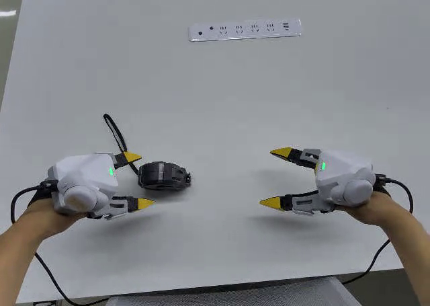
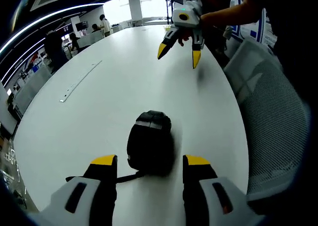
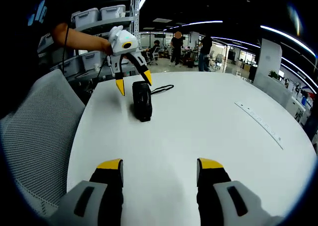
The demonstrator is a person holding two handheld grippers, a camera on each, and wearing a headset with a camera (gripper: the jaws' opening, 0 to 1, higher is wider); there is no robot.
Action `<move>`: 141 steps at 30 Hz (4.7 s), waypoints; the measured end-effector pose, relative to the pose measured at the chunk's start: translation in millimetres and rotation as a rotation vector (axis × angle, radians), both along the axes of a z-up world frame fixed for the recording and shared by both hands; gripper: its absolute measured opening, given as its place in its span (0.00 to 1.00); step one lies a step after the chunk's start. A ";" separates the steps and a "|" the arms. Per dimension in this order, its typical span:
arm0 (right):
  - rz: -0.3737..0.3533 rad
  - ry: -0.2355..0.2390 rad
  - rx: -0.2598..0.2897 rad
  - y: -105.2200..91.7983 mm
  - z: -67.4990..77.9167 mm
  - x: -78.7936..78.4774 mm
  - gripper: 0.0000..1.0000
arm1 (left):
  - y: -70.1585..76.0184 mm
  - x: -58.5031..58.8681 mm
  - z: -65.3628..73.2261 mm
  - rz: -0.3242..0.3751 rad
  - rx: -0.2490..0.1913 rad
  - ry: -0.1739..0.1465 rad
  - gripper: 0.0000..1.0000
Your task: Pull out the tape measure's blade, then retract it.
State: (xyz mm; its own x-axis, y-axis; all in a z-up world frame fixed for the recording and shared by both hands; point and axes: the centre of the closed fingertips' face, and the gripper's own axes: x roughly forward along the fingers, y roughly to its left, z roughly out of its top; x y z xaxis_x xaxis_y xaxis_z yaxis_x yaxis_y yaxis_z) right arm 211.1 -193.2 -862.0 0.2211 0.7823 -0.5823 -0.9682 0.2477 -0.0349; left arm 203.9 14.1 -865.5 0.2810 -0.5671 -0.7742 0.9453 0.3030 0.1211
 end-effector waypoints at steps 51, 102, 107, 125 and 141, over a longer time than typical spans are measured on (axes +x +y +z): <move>0.153 0.059 0.089 111.0 -33.8 8.8 0.30 | -11.1 7.8 -21.9 -0.115 -0.020 0.034 0.28; 0.285 0.069 0.056 153.0 -49.1 0.6 0.11 | -7.9 8.7 -20.4 -0.051 -0.093 0.057 0.27; 0.285 0.073 0.056 153.1 -48.5 0.3 0.10 | -7.8 8.4 -19.9 -0.051 -0.092 0.058 0.27; 0.301 0.080 0.047 152.4 -47.4 0.6 0.09 | -6.7 8.0 -21.3 -0.042 -0.093 0.067 0.27; 0.300 0.079 0.052 151.9 -46.7 1.3 0.09 | -6.2 7.9 -21.3 -0.031 -0.092 0.073 0.27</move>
